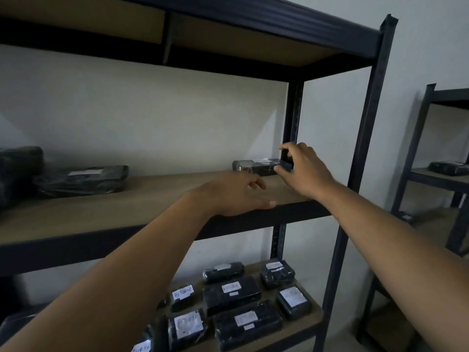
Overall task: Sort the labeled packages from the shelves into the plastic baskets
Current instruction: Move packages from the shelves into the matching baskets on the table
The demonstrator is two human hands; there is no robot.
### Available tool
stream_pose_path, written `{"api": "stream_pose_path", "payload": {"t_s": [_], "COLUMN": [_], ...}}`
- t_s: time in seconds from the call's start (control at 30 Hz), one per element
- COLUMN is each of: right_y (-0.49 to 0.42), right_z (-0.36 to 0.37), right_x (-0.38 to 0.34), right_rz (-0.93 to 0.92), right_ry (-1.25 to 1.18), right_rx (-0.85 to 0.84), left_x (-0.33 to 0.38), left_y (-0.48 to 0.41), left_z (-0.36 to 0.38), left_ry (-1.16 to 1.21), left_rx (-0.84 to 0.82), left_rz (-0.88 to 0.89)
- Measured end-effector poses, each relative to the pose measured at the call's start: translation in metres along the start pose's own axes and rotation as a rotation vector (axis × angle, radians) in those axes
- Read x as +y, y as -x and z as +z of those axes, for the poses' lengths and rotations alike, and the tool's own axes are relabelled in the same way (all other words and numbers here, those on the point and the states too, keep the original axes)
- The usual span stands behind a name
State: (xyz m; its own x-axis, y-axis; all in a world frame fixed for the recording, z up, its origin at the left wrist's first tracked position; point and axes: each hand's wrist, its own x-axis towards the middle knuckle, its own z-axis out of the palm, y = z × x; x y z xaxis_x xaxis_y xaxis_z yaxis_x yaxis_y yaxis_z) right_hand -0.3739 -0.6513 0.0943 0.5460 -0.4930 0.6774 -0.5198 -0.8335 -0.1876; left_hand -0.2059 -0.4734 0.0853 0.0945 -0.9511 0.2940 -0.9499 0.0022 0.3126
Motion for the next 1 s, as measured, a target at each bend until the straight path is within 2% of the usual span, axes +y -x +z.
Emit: {"api": "stream_pose_path", "payload": {"t_s": [0.17,0.37,0.47,0.57,0.73,1.0], "right_y": [-0.044,-0.090,-0.098,-0.102,-0.104,-0.100], "right_z": [0.013,0.048,0.063,0.076,0.083,0.080], "right_x": [0.041,0.082,0.097,0.108,0.108,0.102], "right_rz": [0.009,0.090,0.124,0.154,0.101,0.148], "right_ry": [-0.015,0.022,0.059,0.003,-0.172,-0.289], "right_rx": [-0.192,-0.441,-0.515,-0.501,-0.361,-0.333], "left_x": [0.009,0.007,0.012,0.019,0.028,0.026], "left_y": [-0.011,-0.008,-0.005,-0.003,-0.001,-0.003], "left_z": [0.015,0.019,0.018,0.017,0.016,0.015], "left_ry": [0.024,0.074,0.058,0.056,0.043,0.049], "left_rx": [-0.010,0.042,0.049,0.054,0.057,0.049], "left_rz": [0.006,-0.128,-0.169,-0.213,-0.280,-0.302]}}
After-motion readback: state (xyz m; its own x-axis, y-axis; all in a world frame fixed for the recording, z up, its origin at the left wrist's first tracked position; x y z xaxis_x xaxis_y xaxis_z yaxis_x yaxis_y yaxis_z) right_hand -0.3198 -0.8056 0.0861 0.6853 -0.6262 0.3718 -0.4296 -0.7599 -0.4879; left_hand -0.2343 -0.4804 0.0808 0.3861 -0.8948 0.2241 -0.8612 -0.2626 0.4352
